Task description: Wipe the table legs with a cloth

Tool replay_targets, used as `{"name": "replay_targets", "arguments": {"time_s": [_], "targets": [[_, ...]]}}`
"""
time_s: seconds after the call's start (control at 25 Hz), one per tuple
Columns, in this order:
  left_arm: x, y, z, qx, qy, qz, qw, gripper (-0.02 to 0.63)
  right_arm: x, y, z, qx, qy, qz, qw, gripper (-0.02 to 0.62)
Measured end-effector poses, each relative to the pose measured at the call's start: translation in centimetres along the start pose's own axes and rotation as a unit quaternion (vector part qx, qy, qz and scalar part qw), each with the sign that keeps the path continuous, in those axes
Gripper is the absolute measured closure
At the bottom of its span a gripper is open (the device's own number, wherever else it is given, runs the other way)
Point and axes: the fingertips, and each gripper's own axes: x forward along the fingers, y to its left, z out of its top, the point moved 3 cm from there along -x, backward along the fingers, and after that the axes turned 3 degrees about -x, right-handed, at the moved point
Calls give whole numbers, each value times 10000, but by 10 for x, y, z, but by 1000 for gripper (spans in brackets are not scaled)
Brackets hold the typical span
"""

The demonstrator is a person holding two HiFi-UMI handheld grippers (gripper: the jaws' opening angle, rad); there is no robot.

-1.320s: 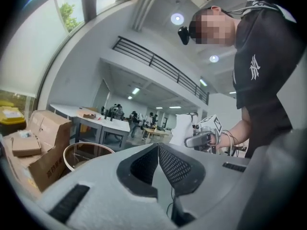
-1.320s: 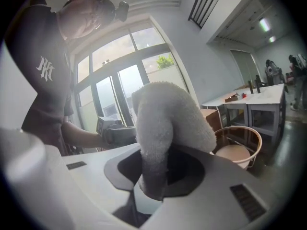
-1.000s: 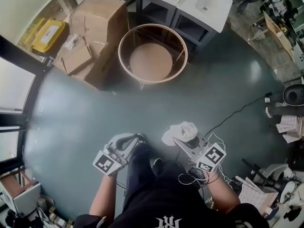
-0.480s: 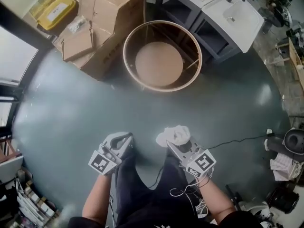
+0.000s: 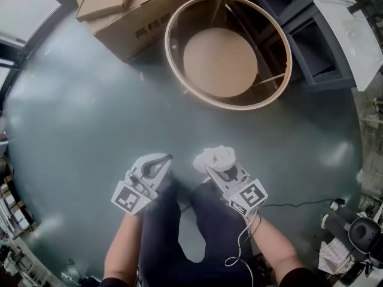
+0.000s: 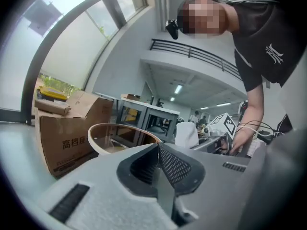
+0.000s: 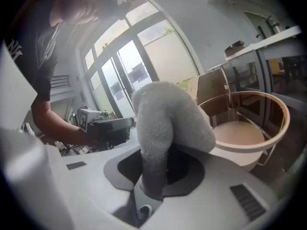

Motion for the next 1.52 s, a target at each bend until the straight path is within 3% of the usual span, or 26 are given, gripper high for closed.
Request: {"name": "replay_targets", "arguments": {"time_s": [0.2, 0.4, 0.56, 0.72, 0.92, 1.0, 1.12, 1.2, 1.4, 1.52], "targets": [[41, 65, -93, -19, 74, -166, 9998, 601, 83, -55, -85, -165, 74, 59, 9998, 512], [90, 144, -175, 545, 100, -273, 9981, 601, 170, -125, -160, -451, 17, -67, 9990, 512], [126, 185, -218, 873, -77, -455, 9951, 601, 220, -178, -193, -554, -160, -337, 9978, 512], [147, 206, -233, 1929, -104, -1149, 9744, 600, 260, -222, -188, -849, -614, -758, 9916, 512], [147, 220, -244, 2541, -19, -1391, 9571, 601, 291, -260, -149, -1545, -1218, -1071, 9746, 512], [143, 225, -242, 2428, -165, -1435, 9593, 601, 297, -267, -133, -1829, -1395, -1205, 9657, 512], [136, 231, -248, 1702, -235, -1406, 9751, 601, 306, -265, -115, -2351, -1565, -1155, 9523, 512], [131, 235, -246, 1433, -303, -1294, 9807, 601, 309, -261, -107, -2705, -1616, -1148, 9421, 512], [126, 237, -228, 1712, -587, -1130, 9770, 601, 311, -250, -103, -3512, -1567, -1197, 9153, 512], [126, 238, -226, 1816, -550, -1101, 9756, 601, 312, -248, -108, -3629, -1558, -1167, 9113, 512]]}}
